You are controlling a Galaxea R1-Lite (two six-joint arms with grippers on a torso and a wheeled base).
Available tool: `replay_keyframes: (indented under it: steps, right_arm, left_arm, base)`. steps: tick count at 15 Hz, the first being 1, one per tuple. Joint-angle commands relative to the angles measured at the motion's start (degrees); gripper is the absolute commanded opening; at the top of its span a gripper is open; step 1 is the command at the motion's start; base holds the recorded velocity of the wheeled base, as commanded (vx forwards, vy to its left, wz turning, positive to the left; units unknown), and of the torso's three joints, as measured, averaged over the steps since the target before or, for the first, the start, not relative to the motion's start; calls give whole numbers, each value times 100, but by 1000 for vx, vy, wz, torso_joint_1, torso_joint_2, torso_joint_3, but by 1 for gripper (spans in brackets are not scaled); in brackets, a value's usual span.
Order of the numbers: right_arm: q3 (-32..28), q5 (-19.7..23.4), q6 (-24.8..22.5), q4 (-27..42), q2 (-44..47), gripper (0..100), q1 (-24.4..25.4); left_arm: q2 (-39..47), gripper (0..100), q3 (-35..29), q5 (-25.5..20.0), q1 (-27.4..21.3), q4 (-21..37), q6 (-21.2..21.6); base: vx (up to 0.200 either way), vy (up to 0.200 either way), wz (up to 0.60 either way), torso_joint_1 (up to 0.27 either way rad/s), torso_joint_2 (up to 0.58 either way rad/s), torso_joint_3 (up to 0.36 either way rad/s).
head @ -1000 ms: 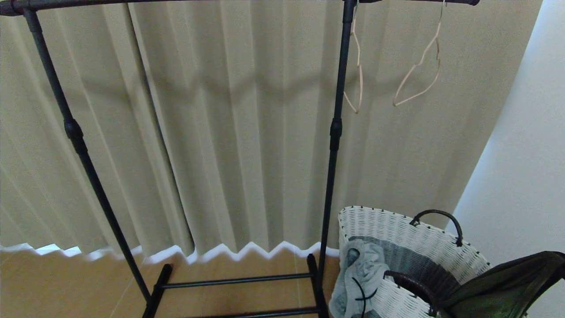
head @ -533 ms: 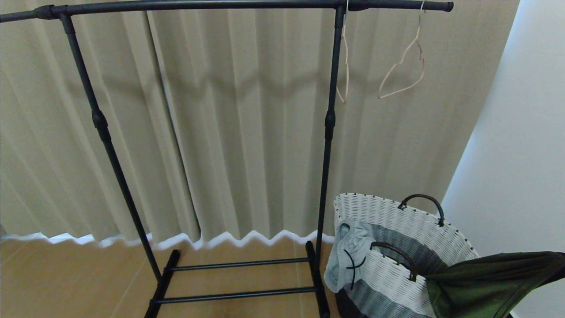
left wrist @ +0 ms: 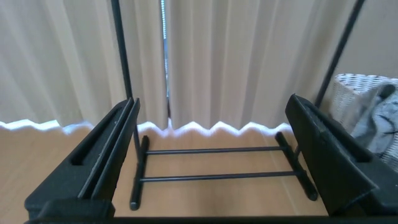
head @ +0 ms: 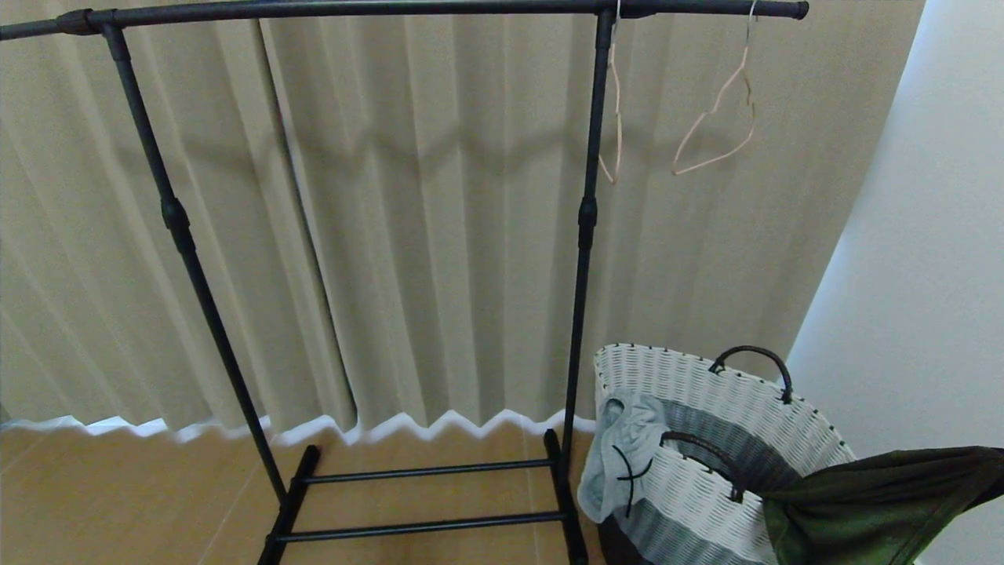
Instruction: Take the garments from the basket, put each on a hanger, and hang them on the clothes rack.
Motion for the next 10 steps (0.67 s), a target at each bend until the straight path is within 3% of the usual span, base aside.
replay_keyframes:
  steps: [1,6,10]
  right_arm:
    - [1,4,6,1,10,0,1]
    - [1,4,-3,1,10,0,1]
    - [-43,4,-3,-7,1,0,1]
  left_arm:
    - [-1,100,0,4,5,-4,-2]
    - [-1,100,0,4,5,-4,-2]
    - [17,100,0,4,5,-4,78]
  base:
    - [0,200,0,-2,-2,12]
    - [0,200,0,5,4,0]
    - [0,0,0,0,0,0]
